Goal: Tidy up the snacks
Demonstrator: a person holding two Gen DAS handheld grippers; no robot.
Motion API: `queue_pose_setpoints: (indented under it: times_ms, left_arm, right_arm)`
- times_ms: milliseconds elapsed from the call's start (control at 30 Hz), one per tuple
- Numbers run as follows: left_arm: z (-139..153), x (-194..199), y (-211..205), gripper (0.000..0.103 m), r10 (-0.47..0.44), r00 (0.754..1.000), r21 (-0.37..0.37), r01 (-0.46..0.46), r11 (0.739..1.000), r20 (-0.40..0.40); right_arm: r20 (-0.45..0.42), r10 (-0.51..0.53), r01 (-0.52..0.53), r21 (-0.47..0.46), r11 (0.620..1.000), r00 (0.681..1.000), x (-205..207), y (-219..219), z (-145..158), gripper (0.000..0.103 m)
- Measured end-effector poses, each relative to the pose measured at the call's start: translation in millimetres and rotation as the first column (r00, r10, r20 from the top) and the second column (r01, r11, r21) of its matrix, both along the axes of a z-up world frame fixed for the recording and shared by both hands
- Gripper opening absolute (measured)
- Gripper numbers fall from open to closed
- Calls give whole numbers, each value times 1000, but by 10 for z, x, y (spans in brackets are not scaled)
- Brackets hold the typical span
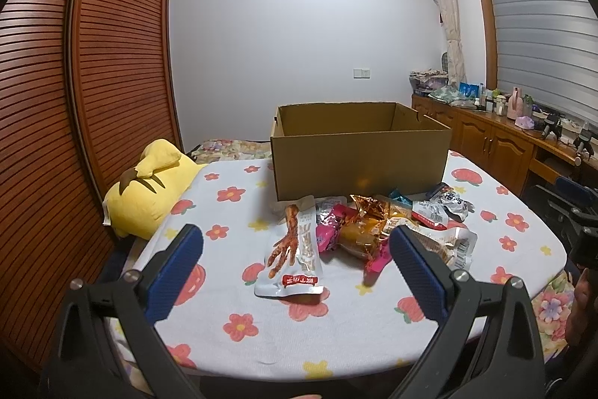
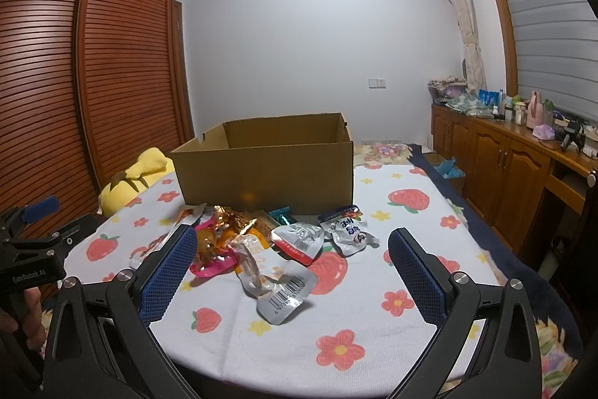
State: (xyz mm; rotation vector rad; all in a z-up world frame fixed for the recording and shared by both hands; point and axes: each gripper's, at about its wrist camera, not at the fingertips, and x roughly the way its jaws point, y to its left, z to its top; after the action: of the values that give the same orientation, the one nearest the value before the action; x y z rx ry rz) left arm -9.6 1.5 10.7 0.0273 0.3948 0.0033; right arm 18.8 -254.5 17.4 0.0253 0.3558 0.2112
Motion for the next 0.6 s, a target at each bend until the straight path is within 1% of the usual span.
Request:
queue_pose_setpoints:
  times_ms: [600]
  left_arm:
    - [-19, 1, -30, 101, -2, 1000, 2, 3, 1000, -9]
  right_arm:
    - [-4, 8, -8, -1, 1000, 1000, -7, 21, 12, 103]
